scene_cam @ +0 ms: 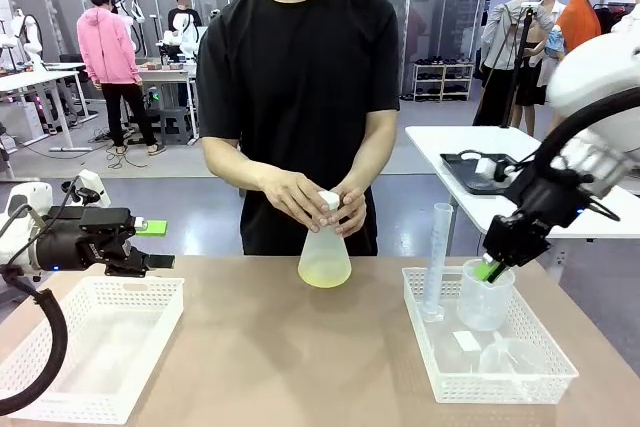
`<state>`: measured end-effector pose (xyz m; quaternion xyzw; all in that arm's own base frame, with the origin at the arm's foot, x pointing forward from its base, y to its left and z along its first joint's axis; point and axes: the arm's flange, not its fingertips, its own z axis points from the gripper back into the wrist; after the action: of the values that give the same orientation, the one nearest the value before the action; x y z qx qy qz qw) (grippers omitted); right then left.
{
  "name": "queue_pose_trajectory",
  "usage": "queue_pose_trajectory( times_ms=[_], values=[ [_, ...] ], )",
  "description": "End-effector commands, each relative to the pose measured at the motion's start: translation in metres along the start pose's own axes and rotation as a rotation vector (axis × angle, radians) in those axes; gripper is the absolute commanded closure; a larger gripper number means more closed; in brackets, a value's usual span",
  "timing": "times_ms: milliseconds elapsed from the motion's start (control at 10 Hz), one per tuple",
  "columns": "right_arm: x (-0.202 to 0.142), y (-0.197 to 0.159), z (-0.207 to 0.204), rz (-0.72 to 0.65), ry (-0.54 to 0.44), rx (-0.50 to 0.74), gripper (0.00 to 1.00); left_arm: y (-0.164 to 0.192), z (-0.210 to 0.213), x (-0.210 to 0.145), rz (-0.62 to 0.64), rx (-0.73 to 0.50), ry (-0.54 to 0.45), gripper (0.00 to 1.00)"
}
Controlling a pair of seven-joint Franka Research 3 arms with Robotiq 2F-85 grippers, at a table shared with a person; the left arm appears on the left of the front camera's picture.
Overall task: Prepare the solutions needed for the experiment.
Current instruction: When the human places the Big flask in the center of the table, pick up the Big flask and place it in the left Organizing basket.
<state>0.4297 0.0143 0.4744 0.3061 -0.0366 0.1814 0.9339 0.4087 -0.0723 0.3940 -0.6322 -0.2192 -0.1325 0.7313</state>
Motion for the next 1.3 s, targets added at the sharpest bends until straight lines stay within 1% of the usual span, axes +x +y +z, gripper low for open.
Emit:
queue_pose_trajectory(
  times_ms=[0, 100, 200, 300, 400, 700, 800, 1000, 1200],
  values=[
    [-0.024, 0.011, 0.005, -0.062, -0.097, 0.129, 0.78, -0.002, -0.002, 0.000, -0.005, 0.013, 0.006, 0.00],
    [-0.030, 0.012, 0.008, -0.082, -0.114, 0.252, 0.68, -0.002, -0.002, 0.000, -0.005, 0.013, 0.006, 0.00],
    [-0.035, 0.012, 0.011, -0.137, -0.121, 0.399, 0.58, -0.002, -0.002, 0.000, -0.005, 0.013, 0.006, 0.00],
    [-0.040, 0.010, 0.014, -0.168, -0.111, 0.476, 0.48, -0.002, -0.002, 0.000, -0.005, 0.013, 0.006, 0.00],
    [-0.044, 0.007, 0.016, -0.188, -0.105, 0.530, 0.38, -0.002, -0.002, 0.000, -0.005, 0.013, 0.006, 0.00],
    [-0.048, -0.001, 0.014, -0.247, -0.135, 0.621, 0.08, -0.002, -0.002, 0.000, -0.005, 0.013, 0.006, 0.00],
    [-0.050, -0.002, 0.014, -0.282, -0.182, 0.640, 0.00, -0.002, -0.002, 0.000, -0.005, 0.013, 0.006, 0.00],
    [-0.054, -0.002, 0.014, -0.336, -0.253, 0.635, 0.00, -0.002, -0.002, 0.000, -0.005, 0.013, 0.006, 0.00],
    [-0.058, -0.002, 0.008, -0.399, -0.315, 0.668, 0.00, -0.002, -0.002, 0.000, -0.005, 0.013, 0.006, 0.00]
  ],
)
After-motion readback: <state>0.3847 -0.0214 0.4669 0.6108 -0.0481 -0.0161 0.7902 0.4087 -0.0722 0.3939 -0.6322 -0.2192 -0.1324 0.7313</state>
